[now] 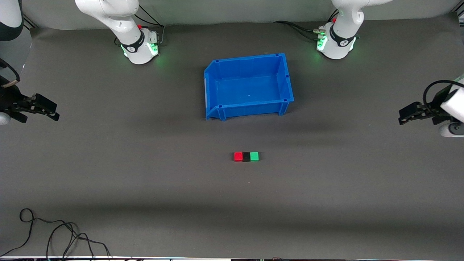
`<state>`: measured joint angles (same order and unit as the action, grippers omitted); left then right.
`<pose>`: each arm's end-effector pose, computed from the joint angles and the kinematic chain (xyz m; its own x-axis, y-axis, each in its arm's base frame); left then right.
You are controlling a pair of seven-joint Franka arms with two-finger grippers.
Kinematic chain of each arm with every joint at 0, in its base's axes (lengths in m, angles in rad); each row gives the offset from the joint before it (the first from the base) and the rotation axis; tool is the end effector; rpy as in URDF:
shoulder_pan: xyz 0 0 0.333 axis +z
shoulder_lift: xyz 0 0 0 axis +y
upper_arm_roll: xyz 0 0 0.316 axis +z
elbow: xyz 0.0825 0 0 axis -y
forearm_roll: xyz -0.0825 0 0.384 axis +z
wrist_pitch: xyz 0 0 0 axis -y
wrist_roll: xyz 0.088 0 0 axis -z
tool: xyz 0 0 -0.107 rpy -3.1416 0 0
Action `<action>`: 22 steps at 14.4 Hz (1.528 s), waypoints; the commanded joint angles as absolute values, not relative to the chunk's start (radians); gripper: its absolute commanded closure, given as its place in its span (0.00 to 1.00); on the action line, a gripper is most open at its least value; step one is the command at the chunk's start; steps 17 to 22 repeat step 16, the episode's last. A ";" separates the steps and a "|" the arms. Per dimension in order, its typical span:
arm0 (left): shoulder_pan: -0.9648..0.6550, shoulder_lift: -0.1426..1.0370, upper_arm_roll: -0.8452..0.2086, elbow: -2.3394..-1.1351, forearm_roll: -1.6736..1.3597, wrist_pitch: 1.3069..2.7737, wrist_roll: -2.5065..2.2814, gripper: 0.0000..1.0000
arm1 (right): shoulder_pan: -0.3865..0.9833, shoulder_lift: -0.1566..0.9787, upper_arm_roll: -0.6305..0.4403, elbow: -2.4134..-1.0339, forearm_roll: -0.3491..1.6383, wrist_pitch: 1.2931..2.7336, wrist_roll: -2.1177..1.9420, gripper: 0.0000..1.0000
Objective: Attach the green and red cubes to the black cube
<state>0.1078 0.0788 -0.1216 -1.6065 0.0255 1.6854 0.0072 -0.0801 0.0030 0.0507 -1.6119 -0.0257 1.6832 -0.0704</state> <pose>0.5859 -0.0031 0.5730 0.9997 -0.0235 0.0006 -0.0235 -0.9996 -0.0158 0.5655 -0.0192 0.6135 0.9968 0.0439 0.0663 0.0420 -0.9987 0.0303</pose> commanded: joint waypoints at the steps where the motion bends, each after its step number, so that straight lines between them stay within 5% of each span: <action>1: 0.104 0.057 -0.114 -1.626 0.031 1.700 0.017 0.00 | -0.089 -0.012 0.064 -1.634 -0.034 1.666 -0.011 0.00; 22: 0.110 0.064 -0.107 -1.611 0.028 1.695 0.018 0.00 | -0.087 0.005 0.069 -1.612 -0.032 1.634 0.003 0.00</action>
